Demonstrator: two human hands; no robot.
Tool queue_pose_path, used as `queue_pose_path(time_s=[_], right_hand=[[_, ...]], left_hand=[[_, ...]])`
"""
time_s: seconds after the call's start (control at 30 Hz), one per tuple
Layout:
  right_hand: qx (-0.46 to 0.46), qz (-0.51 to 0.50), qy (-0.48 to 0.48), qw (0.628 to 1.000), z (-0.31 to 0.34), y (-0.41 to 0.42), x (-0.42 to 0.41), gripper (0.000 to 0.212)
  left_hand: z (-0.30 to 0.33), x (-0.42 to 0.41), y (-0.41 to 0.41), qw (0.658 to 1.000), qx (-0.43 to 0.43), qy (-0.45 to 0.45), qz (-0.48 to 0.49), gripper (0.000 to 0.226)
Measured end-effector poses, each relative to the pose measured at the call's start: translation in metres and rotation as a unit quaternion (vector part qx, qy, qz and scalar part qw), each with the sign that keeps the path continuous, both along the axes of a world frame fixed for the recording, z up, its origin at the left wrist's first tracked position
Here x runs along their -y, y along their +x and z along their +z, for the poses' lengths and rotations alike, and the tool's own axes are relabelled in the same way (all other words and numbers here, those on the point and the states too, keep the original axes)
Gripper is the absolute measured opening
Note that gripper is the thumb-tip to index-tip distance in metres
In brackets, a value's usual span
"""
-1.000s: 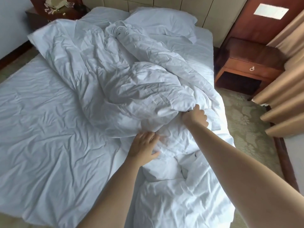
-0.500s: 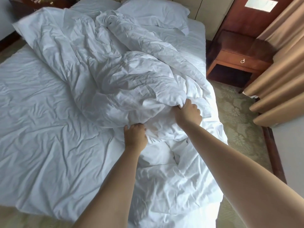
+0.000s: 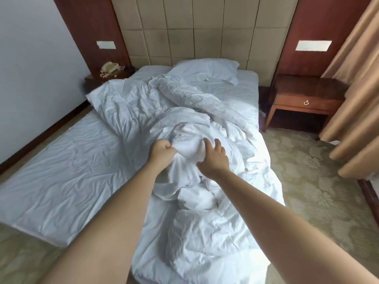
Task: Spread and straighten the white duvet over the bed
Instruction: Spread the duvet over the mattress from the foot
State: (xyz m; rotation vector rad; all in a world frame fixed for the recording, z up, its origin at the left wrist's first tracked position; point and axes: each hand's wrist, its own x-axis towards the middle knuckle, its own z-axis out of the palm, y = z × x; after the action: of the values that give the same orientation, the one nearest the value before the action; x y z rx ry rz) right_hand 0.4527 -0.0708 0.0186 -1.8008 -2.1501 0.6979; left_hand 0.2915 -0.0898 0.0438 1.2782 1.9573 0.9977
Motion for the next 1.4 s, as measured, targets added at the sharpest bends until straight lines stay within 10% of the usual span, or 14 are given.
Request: queue_pose_path(time_s=[0.27,0.43,0.63,0.8,0.9,1.03,1.23,1.4], right_hand=[[-0.144,0.040,-0.023,0.988,0.049,0.006,0.029,0.119],[-0.111,-0.032,-0.080,0.990,0.034,0.006,0.039,0.072],[-0.172,-0.026,-0.193,0.966,0.000,-0.002,0.042,0.118],[-0.148,-0.132,-0.054,0.979,0.001,-0.032,0.017,0.038],[-0.190,-0.261,-0.028,0.946,0.010,-0.028,-0.002,0.029],[-0.180,-0.349,-0.026,0.919,0.009,-0.018,-0.028,0.029],[-0.180,-0.393,-0.024,0.901,-0.022,-0.027,-0.034,0.029],[-0.176,-0.428,-0.021,0.886,-0.045,-0.023,-0.029,0.031]], left_hand=[[0.161,0.017,0.046,0.987,0.077,0.138,0.030,0.038],[0.093,0.028,0.053,0.998,0.020,0.043,-0.038,0.039],[0.027,0.021,0.045,0.991,-0.005,-0.025,-0.130,0.042],[0.020,0.005,0.016,0.992,0.051,0.015,-0.116,0.022],[-0.010,-0.001,-0.026,0.998,0.004,-0.028,-0.060,0.028],[-0.063,0.001,-0.068,0.949,-0.148,-0.212,-0.182,0.022],[-0.134,-0.006,-0.066,0.865,-0.221,-0.302,-0.333,0.118],[-0.163,-0.019,-0.060,0.823,-0.327,-0.286,-0.366,0.075]])
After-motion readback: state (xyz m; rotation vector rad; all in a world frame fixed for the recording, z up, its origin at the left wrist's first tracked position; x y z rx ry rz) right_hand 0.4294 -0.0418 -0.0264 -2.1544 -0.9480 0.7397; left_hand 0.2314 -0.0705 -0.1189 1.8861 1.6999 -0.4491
